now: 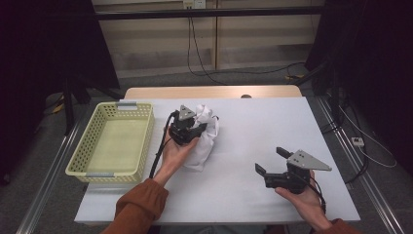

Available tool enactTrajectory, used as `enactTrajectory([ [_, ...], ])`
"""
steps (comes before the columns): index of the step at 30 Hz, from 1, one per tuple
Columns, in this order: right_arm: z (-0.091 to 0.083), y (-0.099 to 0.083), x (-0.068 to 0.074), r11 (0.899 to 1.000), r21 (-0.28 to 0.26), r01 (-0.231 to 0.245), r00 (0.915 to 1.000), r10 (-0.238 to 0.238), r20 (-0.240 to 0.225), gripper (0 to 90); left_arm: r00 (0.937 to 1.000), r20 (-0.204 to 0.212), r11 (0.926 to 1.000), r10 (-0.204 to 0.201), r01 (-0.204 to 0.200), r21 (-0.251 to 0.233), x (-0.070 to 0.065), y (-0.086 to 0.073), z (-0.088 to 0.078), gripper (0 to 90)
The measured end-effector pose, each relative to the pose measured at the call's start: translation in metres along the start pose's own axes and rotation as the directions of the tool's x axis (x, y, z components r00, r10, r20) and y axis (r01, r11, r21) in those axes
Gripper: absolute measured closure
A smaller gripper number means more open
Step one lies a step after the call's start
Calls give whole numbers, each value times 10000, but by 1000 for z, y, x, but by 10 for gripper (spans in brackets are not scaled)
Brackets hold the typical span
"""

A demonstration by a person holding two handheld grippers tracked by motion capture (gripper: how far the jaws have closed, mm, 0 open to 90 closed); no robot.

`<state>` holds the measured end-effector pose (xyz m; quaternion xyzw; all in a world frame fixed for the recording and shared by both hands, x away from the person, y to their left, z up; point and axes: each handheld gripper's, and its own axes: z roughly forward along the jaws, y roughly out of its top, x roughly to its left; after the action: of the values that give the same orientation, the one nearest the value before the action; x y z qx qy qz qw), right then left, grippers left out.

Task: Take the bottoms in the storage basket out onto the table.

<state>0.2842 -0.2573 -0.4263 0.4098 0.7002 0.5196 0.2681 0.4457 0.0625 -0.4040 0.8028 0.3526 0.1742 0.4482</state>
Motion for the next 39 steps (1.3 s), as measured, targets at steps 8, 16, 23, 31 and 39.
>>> enactTrajectory([
  [8,0,0,0,10000,-7,-7,10000,7,-4,49,9999,97,9984,88,-94,560,1,-9,11,718],
  [16,0,0,0,10000,1,7,10000,-7,-19,49,9978,43,9908,659,-660,1186,-2,-15,22,693],
  [23,-1,0,-1,10000,6,6,10000,-6,-4,49,9978,150,9866,641,-657,1496,0,-22,29,679],
  [31,0,0,0,10000,28,36,10000,-36,-22,49,9960,354,9801,824,-874,1783,2,-28,38,595],
  [39,-1,-1,-2,10000,6,-23,10000,23,-26,49,9955,313,9810,894,-935,1703,0,-29,39,523],
])
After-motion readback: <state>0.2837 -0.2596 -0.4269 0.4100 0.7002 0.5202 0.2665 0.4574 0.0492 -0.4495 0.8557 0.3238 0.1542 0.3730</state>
